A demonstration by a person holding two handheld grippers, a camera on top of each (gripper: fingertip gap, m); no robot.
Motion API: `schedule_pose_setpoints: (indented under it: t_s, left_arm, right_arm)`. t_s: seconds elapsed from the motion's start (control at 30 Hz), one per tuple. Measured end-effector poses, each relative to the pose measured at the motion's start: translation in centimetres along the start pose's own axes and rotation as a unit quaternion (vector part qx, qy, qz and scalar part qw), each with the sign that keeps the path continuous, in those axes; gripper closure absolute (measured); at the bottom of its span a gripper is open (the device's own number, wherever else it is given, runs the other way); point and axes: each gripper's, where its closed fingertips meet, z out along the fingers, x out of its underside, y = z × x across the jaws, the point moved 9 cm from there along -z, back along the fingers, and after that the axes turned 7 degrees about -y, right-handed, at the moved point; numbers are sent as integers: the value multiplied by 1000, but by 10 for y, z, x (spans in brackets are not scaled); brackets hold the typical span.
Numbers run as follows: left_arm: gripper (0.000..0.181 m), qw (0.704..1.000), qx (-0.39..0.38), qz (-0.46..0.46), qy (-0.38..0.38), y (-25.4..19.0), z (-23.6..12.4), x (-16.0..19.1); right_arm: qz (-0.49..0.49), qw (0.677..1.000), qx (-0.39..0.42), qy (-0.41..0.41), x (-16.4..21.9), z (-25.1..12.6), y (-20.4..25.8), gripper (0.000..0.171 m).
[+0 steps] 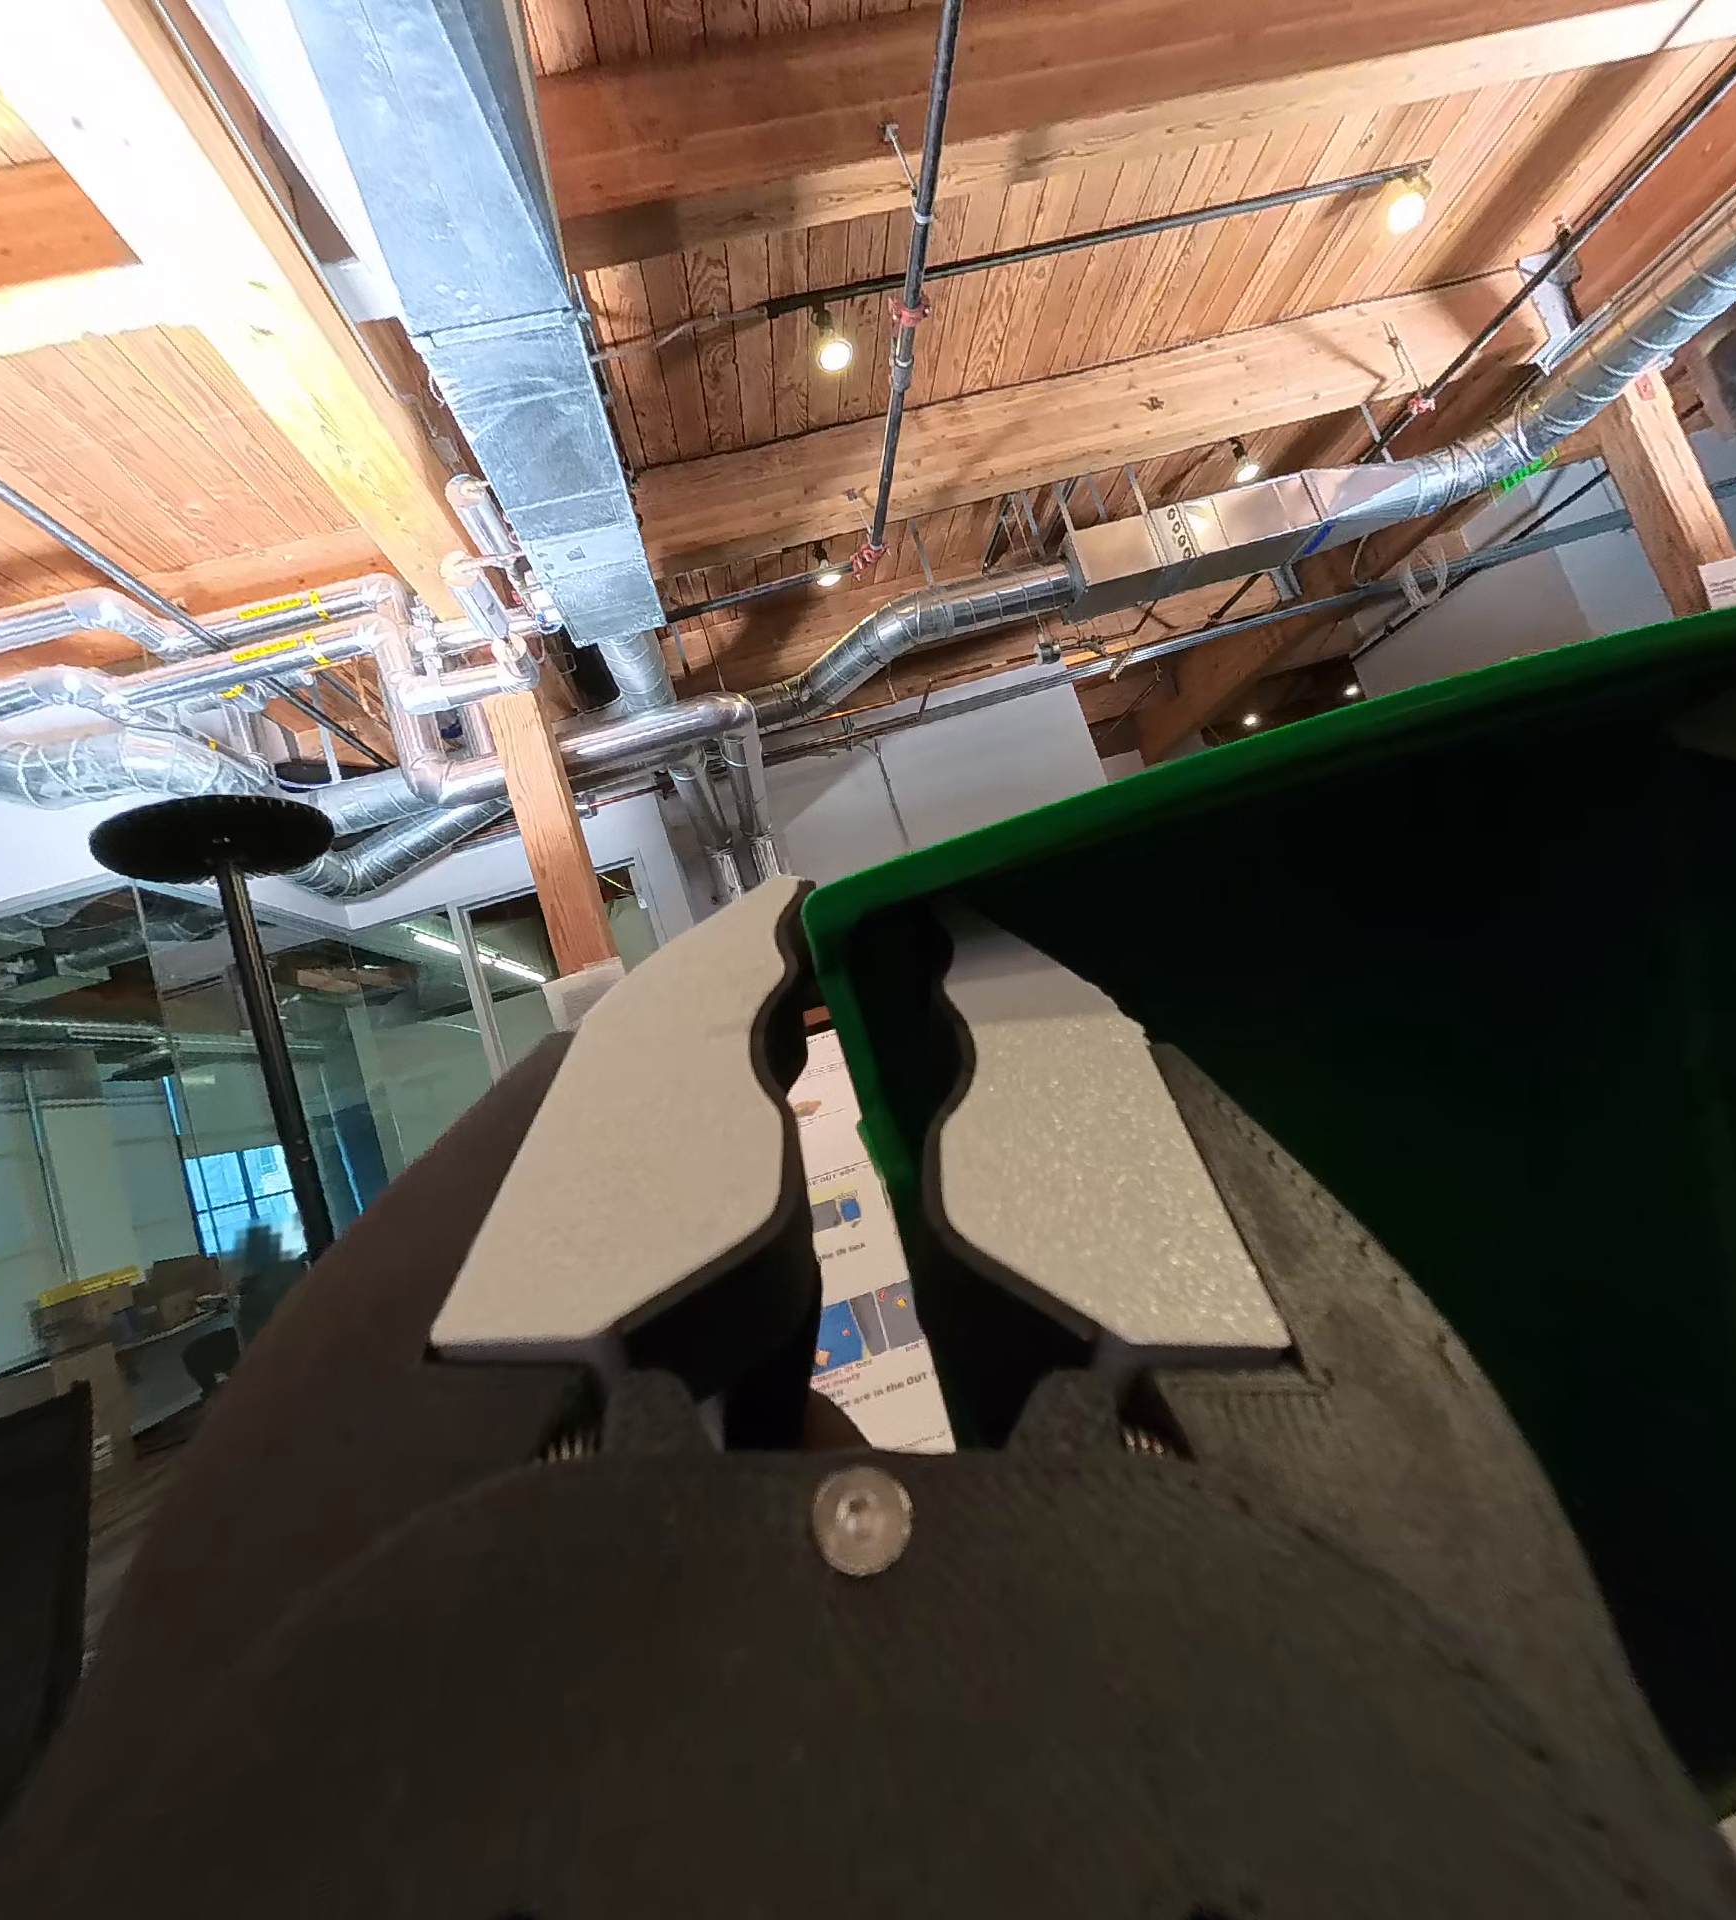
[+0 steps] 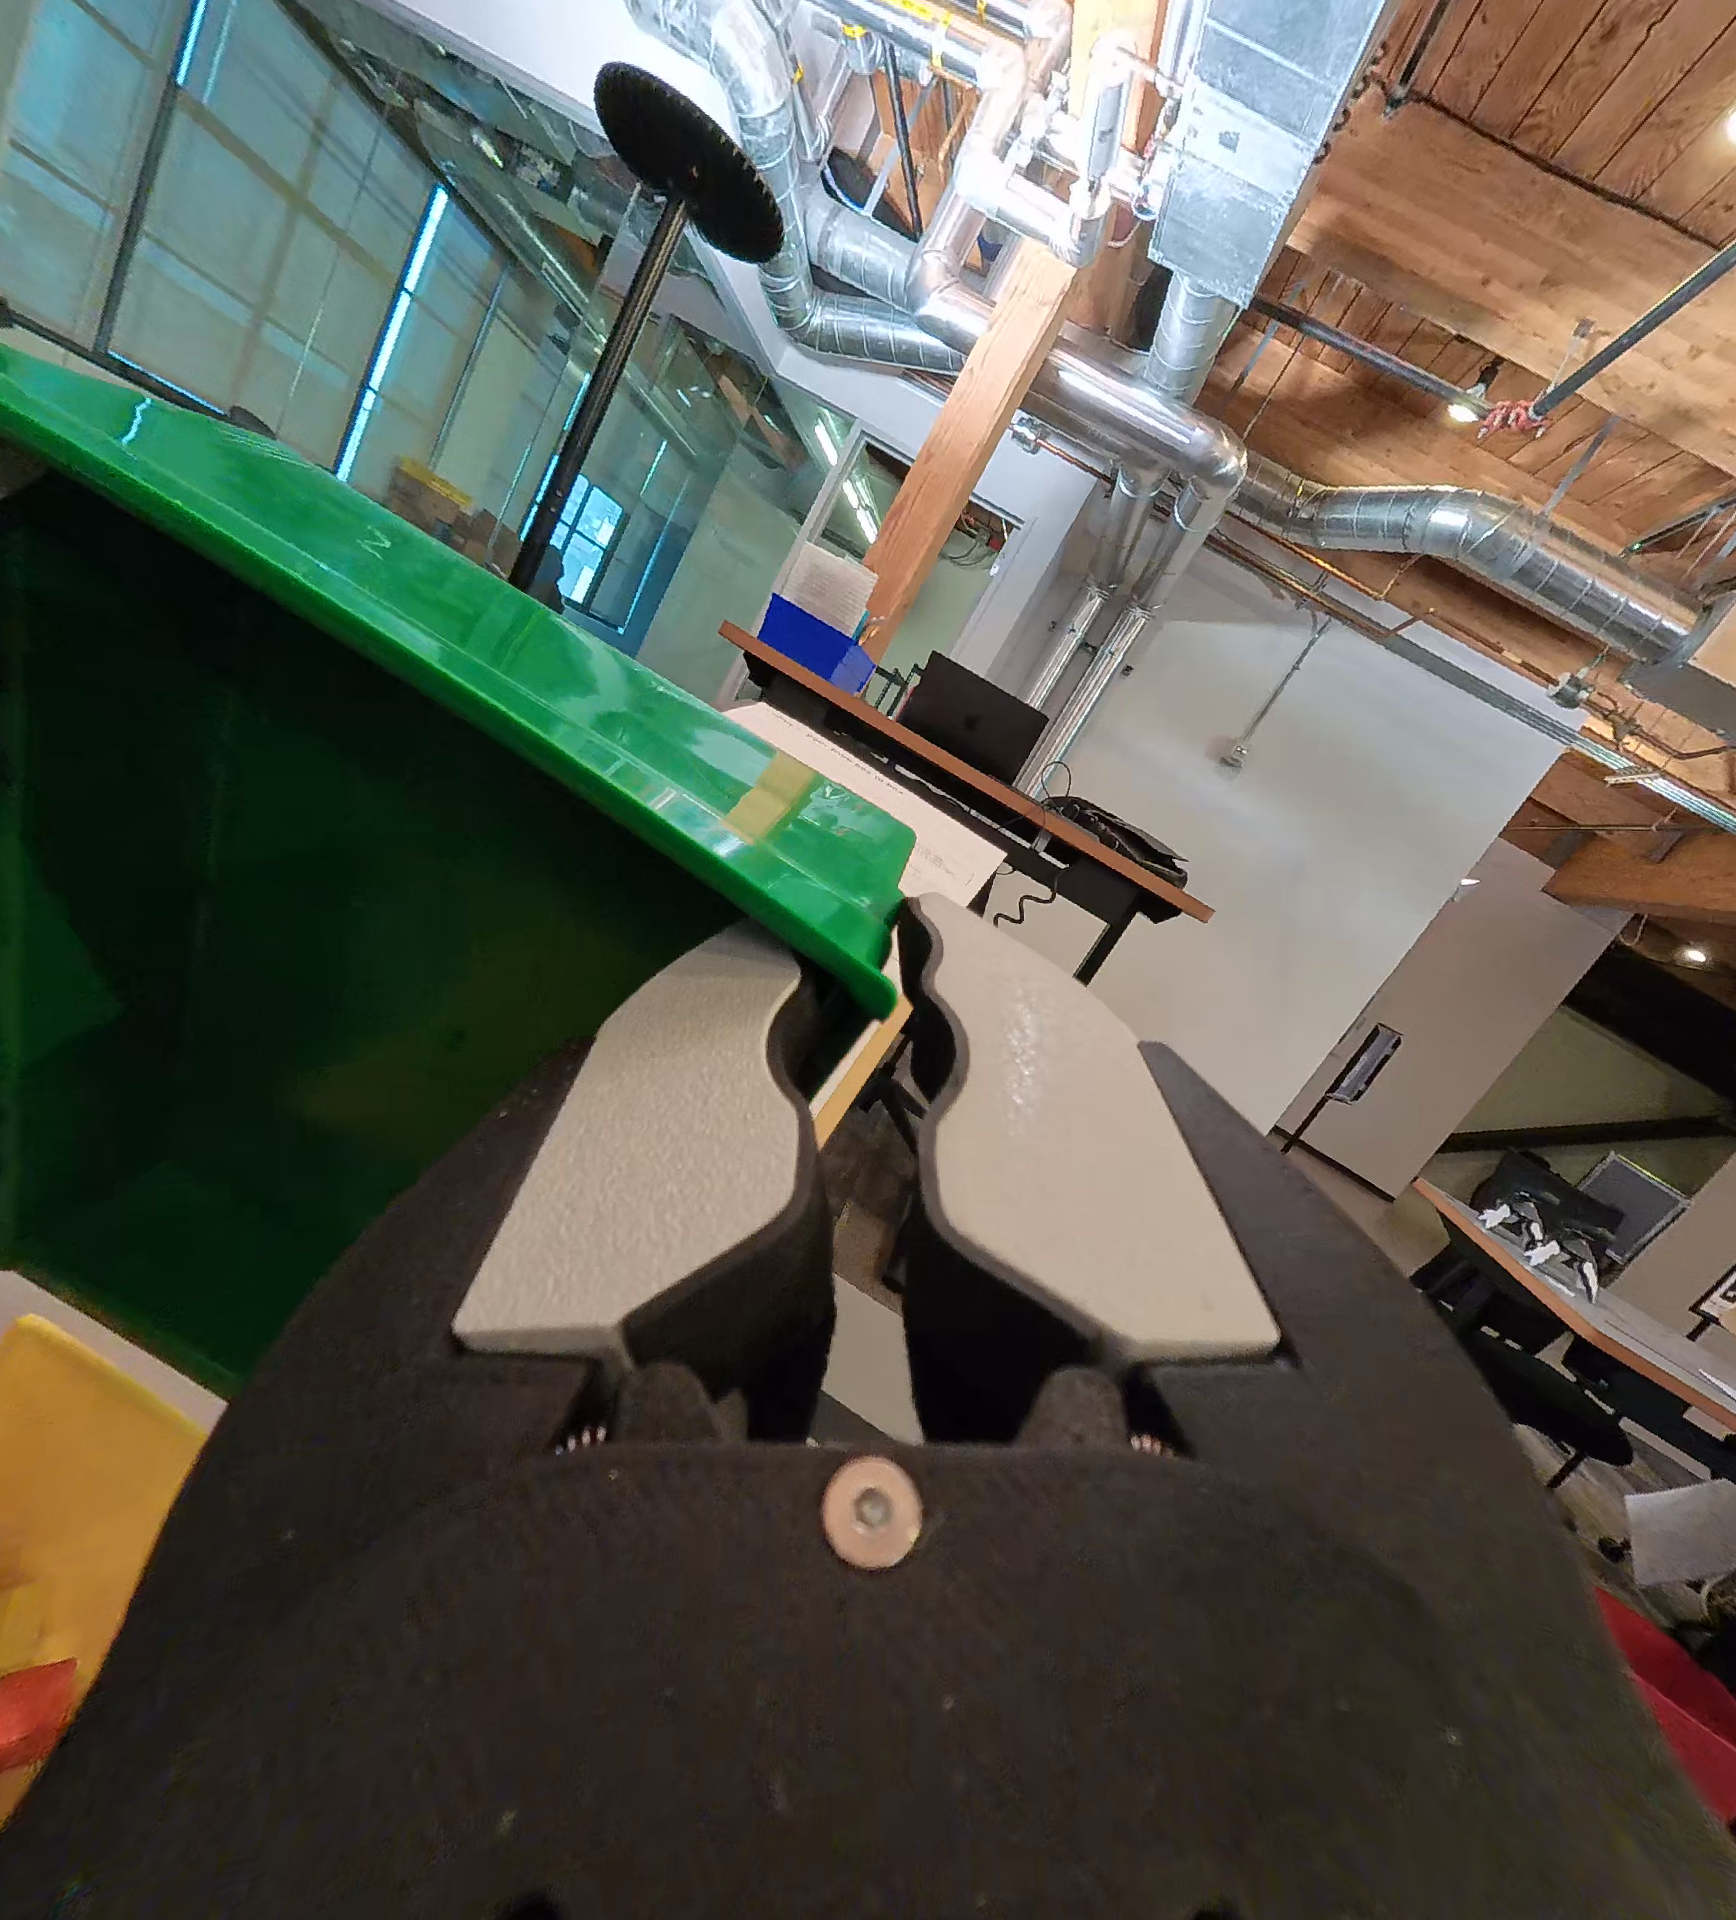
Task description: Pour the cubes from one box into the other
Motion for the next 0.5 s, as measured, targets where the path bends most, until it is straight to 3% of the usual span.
schedule_pose_setpoints:
  t_s: [0.2, 0.5]
  left_arm:
    - [171, 1000, -4, 2, 5, 22, 6, -14]
    - [172, 999, 22, 18, 26, 67, 15, -37]
  right_arm:
    - [0, 1000, -14, -14, -19, 3, 4, 162]
    - [42, 997, -41, -44, -59, -1, 8, 117]
